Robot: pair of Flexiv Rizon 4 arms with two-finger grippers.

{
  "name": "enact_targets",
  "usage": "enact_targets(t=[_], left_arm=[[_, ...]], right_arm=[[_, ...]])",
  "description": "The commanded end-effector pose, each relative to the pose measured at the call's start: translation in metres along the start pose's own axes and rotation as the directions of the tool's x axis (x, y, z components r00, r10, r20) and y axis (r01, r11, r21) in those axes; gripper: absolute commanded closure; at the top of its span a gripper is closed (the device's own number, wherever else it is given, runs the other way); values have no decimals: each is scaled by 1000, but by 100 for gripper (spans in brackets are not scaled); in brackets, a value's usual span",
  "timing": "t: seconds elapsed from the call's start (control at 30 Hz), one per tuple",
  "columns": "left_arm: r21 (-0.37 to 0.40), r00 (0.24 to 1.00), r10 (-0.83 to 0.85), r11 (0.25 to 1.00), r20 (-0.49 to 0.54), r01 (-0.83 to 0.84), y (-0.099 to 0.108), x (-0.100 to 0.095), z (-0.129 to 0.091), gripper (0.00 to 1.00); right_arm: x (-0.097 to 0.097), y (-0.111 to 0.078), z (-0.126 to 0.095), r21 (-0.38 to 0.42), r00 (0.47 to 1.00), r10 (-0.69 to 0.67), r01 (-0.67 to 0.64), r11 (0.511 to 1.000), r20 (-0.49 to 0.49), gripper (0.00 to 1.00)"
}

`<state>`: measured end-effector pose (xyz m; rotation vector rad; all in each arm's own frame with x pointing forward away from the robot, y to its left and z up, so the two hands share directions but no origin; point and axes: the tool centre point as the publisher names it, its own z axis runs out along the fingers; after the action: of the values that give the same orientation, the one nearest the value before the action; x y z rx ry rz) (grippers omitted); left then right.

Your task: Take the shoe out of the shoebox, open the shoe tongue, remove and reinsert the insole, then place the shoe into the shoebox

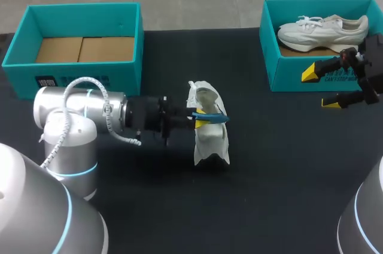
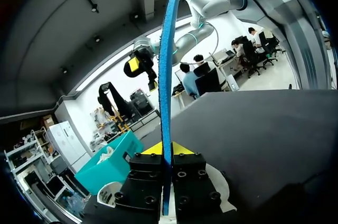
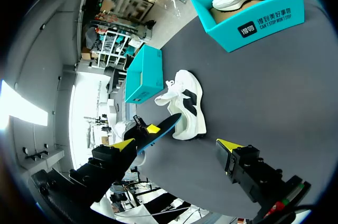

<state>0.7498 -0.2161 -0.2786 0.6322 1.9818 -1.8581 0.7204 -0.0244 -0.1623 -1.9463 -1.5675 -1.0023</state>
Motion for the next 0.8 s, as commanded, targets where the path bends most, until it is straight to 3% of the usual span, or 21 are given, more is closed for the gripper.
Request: enact_targets(t=[0.03, 0.8], left_arm=[[9, 1000, 4, 1000, 6, -4, 4, -1, 7, 100], [22, 1000, 14, 1000, 12, -15, 25, 7, 7, 100]], right_arm=[[0, -1, 0, -2, 1000, 2, -2, 1000, 2, 0], [0, -1, 0, -2, 1000, 2, -2, 1000, 2, 0]])
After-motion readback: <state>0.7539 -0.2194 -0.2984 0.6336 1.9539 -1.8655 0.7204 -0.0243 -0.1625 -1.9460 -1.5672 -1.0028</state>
